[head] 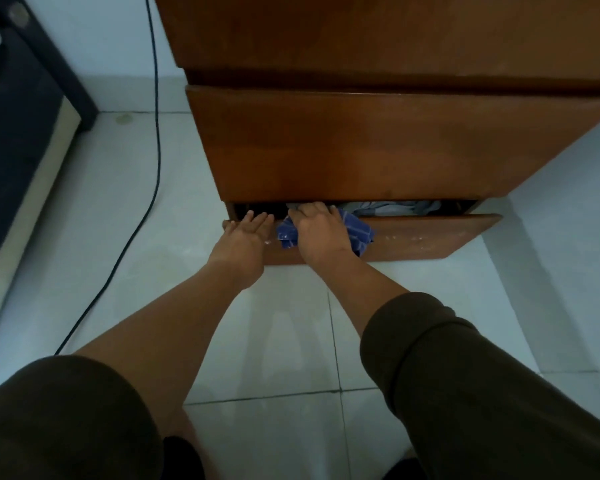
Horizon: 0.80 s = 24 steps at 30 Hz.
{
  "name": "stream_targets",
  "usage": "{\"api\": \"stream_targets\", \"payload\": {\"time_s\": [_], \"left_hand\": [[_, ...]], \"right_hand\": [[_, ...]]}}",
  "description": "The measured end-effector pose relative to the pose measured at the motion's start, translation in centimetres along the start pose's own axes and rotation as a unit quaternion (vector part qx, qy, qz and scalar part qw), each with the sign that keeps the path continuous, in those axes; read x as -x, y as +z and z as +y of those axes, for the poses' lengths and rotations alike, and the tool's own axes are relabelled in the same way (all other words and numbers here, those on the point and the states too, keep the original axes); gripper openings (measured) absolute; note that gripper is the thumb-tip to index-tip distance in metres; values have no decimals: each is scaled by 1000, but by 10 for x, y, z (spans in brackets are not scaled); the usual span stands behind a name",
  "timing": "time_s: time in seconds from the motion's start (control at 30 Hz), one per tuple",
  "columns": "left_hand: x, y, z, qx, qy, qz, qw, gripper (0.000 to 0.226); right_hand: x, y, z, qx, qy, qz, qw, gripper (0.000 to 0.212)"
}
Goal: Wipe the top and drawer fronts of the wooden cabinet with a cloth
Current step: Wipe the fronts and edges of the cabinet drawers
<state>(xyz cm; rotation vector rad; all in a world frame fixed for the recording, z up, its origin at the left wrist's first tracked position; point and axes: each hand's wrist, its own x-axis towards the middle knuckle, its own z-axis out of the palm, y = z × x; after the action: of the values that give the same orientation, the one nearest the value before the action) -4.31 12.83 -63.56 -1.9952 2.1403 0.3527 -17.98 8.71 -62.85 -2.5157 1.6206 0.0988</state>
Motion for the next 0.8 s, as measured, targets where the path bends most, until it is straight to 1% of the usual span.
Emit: {"api": "stream_targets", "payload": {"time_s": [0.1,0.27,0.43,0.63,0.8], "left_hand": [[-10,-5,27,3,24,-15,1000,78],[-28,-15,77,5,93,-48,995,77],[-44,-19,134,11,140,-51,989,72],[-59,-17,185,-31,133,-59,989,77],[-60,-13,198,-35,104,-68,992,84]], "right_hand": [[10,1,39,1,32,1,999,44],[30,0,107,-12,99,6,995,48],[48,0,166,-34,159,25,986,46],[61,2,212,-63,211,54,974,48],[64,7,231,-96,235,98,962,51]]}}
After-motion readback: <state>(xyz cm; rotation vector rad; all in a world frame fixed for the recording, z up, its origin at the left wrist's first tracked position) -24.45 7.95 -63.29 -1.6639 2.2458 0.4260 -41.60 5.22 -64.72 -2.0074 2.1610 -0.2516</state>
